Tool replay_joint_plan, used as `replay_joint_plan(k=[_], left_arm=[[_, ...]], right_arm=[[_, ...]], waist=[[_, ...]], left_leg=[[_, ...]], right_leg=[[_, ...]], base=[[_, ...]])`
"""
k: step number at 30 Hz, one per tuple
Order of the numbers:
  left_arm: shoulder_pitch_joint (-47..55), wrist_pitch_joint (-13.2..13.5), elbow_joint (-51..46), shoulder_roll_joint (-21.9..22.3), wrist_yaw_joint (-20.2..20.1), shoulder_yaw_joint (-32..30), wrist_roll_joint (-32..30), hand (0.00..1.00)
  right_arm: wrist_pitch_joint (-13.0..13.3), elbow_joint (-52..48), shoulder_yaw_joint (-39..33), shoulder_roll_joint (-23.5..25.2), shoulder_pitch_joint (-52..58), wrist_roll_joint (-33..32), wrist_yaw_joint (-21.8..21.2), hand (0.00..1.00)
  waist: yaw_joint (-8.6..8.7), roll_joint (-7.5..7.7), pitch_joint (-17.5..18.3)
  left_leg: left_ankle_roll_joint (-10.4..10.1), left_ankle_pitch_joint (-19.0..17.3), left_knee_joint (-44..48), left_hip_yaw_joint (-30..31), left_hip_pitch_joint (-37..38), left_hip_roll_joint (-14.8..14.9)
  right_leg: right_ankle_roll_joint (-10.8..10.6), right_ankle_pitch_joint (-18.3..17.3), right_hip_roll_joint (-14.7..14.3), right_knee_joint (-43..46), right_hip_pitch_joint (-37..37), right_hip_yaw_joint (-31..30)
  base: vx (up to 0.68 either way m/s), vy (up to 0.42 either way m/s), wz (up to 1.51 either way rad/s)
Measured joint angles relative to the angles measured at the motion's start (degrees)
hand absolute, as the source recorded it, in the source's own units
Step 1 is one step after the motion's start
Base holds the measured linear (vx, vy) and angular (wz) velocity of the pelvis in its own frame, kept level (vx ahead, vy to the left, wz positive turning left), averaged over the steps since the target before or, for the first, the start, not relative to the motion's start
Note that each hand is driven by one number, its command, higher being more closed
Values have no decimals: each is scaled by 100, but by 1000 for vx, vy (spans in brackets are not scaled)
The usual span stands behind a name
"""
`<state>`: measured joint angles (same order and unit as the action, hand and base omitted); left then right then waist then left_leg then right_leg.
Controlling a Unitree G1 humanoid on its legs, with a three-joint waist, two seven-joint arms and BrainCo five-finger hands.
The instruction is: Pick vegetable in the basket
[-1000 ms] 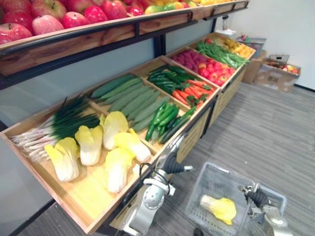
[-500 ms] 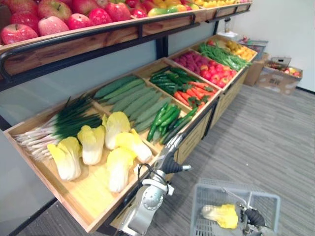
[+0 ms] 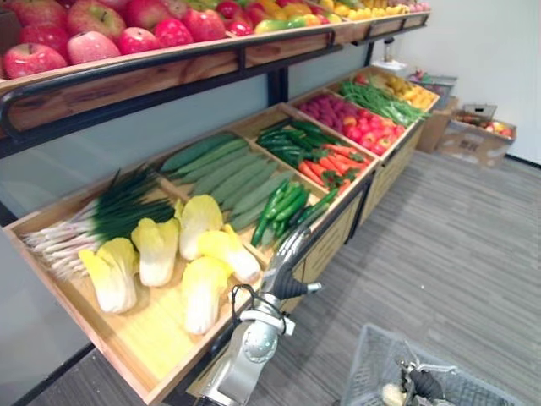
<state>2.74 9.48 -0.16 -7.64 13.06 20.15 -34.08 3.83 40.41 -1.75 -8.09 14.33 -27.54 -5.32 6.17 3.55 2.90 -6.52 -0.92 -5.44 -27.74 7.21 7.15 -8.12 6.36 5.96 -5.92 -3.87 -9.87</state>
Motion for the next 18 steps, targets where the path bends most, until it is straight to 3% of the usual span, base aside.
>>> replay_joint_plan(k=[5,10,18], left_arm=[[2,-1,120,3,33,47,-1,0],[43,-2,177,-3,74,154,-55,0],[107,-4,286,-70,249,206,-59,0]], right_arm=[[53,355,137,-1,41,6,-5,100],[272,611,225,-14,-14,60,34,100],[325,961,226,-9,-89,53,107,100]], waist=[[-12,-75,44],[-19,-130,73],[-17,-183,56]], left_leg=[[-3,1,0,-5,3,23],[-28,-10,1,-6,13,50],[-89,-53,1,-32,127,111]], right_leg=[[9,-5,-20,-6,2,3],[63,-20,-42,-23,25,29],[141,-71,-109,-13,131,36]], base=[[-12,-50,0],[-13,-44,2],[5,-37,-1]])
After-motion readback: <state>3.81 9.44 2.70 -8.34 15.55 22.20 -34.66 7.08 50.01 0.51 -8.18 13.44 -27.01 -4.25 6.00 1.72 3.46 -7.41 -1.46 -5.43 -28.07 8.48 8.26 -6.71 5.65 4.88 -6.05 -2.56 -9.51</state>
